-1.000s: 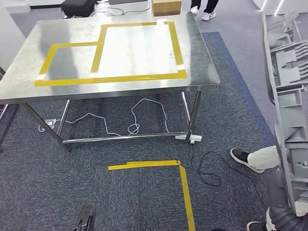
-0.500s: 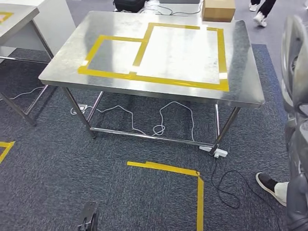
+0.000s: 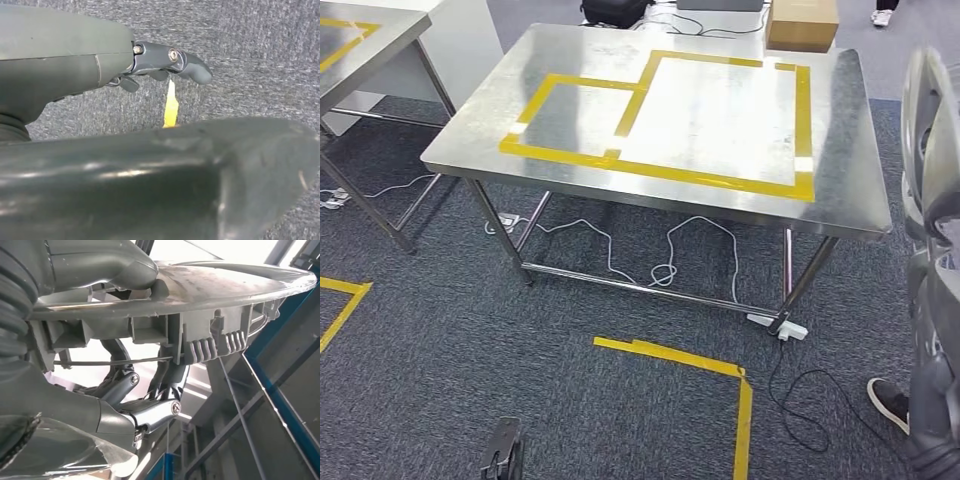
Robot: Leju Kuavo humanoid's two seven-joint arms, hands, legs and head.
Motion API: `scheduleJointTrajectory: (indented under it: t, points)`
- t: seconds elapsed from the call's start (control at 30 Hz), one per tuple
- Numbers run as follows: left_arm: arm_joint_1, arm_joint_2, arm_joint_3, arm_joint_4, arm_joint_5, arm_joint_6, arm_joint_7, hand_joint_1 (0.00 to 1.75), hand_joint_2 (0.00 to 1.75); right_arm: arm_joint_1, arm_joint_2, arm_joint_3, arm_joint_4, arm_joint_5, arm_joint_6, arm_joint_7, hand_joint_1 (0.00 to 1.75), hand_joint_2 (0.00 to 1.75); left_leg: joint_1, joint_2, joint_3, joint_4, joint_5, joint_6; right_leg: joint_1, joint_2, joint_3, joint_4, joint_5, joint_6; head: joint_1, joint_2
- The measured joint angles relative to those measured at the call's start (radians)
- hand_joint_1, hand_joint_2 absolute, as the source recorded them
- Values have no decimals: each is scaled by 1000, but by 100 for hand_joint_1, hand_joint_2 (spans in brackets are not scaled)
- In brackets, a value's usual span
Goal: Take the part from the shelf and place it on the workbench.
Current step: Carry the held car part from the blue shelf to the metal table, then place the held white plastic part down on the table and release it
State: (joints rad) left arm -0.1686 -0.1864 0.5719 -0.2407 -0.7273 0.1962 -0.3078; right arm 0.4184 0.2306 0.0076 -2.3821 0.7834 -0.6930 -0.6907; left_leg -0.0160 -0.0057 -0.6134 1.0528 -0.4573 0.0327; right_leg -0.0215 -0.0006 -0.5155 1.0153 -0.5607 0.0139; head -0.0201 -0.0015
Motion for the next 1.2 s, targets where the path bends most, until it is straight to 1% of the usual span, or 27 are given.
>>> scheduleJointTrajectory:
  t: [0.1,0.17,0.2,0.27,0.3,0.33,0.37,0.43,0.47,0.5,0.53,0.57,0.63,0.7,0.73,0.8,0.83,0.87,0.9,0.93,0.97,1.0,1.03,1.07,1.13,1.17,1.2]
  points:
    - [0,0,-3,0,0,0,-1,0,0,0,0,0,3,4,0,1,175,175,-3,-2,28,-41,-15,12,-4,-5,14,4,8,24,1,0]
    - [-1,0,-4,0,0,0,-1,0,0,0,-2,-1,4,4,0,1,175,175,2,-5,57,-59,-19,19,-4,-3,8,41,-5,34,4,0]
    - [-2,-1,-5,0,0,0,-1,0,0,-2,-3,-1,5,4,0,0,175,175,4,-6,68,-64,-23,21,-4,-2,-17,84,-24,36,6,-1]
    - [-3,-2,-6,0,0,-1,-1,0,0,-4,-6,-1,6,4,0,-1,175,175,4,-6,82,-65,-39,24,-4,0,-98,200,-67,43,11,0]
    - [-1,-3,-6,0,0,-1,-1,0,0,-3,-8,-1,7,4,0,-1,175,175,4,-7,91,-65,-48,23,-5,0,-136,239,-78,45,12,0]
    - [2,-4,-6,0,0,-3,-1,0,0,-2,-8,-1,8,4,0,0,175,175,4,-7,103,-65,-58,21,-5,-1,-159,249,-73,47,12,0]
    - [5,-4,-7,0,0,-4,-1,0,0,0,-9,-1,9,3,0,0,175,175,5,-7,118,-65,-69,18,-5,-1,-167,225,-50,48,13,0]
    - [7,-4,-8,0,0,-8,-1,0,0,1,-9,-2,11,0,0,1,175,175,6,-8,152,-64,-96,11,-6,-2,-148,114,40,47,14,0]
    - [6,-4,-9,0,0,-10,-1,0,0,0,-9,-2,13,-1,0,1,175,175,6,-7,165,-64,-109,5,-4,-4,-138,65,71,43,15,0]
    - [5,-3,-10,0,0,-11,-1,0,0,0,-9,-2,14,-2,0,0,175,175,6,-7,173,-64,-120,-1,-2,-5,-128,35,92,35,15,0]
    - [4,-3,-12,0,0,-11,-1,0,0,0,-10,-3,15,-4,0,0,175,175,6,-7,179,-64,-127,-7,2,-5,-123,27,96,25,15,0]
    - [2,-3,-13,0,0,-12,-1,0,0,0,-10,-3,15,-5,0,0,175,175,6,-6,182,-61,-129,-14,5,-4,-117,25,87,14,14,0]
    - [-3,-3,-14,0,0,-11,0,0,0,0,-10,-5,16,-5,0,1,175,175,8,-5,152,1,-101,-25,2,-3,-97,19,80,-1,13,0]
    - [-6,-3,-15,0,0,-11,0,0,0,-1,-10,-6,16,-5,0,0,175,175,10,-4,64,136,-68,-36,-3,-3,-71,9,65,-11,12,0]
    - [-5,-3,-16,0,0,-11,0,0,0,-2,-10,-6,16,-5,0,0,175,175,12,-3,15,198,-76,-41,-4,-3,-57,6,54,-14,11,0]
    - [-1,-2,-16,0,0,-11,0,0,0,-1,-10,-6,17,-5,0,0,175,175,17,-3,-59,257,-152,-47,-5,-1,-24,4,27,-14,11,0]
    - [1,-2,-16,0,0,-11,0,0,0,-1,-10,-7,17,-5,0,0,175,175,19,-3,-81,255,-189,-49,-6,1,-4,3,12,-13,11,0]
    - [2,-1,-16,0,0,-11,0,0,0,-1,-10,-7,18,-5,0,0,175,175,19,-3,-92,232,-206,-49,-7,2,17,3,-5,-11,10,0]
    - [3,-1,-17,0,0,-11,0,0,0,-1,-10,-7,18,-4,0,0,175,175,20,-3,-95,193,-192,-47,-7,3,38,3,-21,-10,11,0]
    - [5,0,-17,0,0,-11,0,0,0,-1,-10,-7,18,-4,0,0,175,175,20,-2,-93,138,-138,-44,-7,3,56,1,-38,-7,10,0]
    - [6,1,-17,0,0,-11,0,0,0,-2,-10,-7,19,-3,0,0,175,175,18,0,-90,87,-67,-41,-6,3,73,0,-55,-4,10,0]
    - [8,1,-18,0,0,-11,1,0,0,-2,-10,-7,19,-3,0,0,175,175,16,2,-87,49,-11,-38,-5,5,87,-5,-69,1,10,0]
    - [9,2,-19,0,0,-12,2,0,0,-2,-10,-7,20,-2,0,0,175,175,14,3,-83,25,27,-33,-4,6,104,-13,-78,8,10,0]
    - [9,2,-19,0,0,-12,2,0,0,-2,-10,-7,21,-1,0,0,175,175,12,2,-76,16,34,-28,-3,8,118,-17,-76,16,9,0]
    - [6,3,-21,0,0,-12,2,0,0,-3,-10,-7,22,1,-1,1,175,175,13,-1,-48,-3,27,-13,-4,8,130,-5,-56,32,10,0]
    - [4,3,-21,0,0,-12,2,0,0,-4,-10,-7,22,2,-1,0,175,175,14,-2,-32,-11,26,-5,-4,7,113,30,-44,36,12,0]
    - [3,3,-22,0,0,-12,2,0,0,-6,-10,-7,23,2,0,0,175,175,15,-3,-17,-18,24,2,-4,6,81,81,-42,37,14,0]
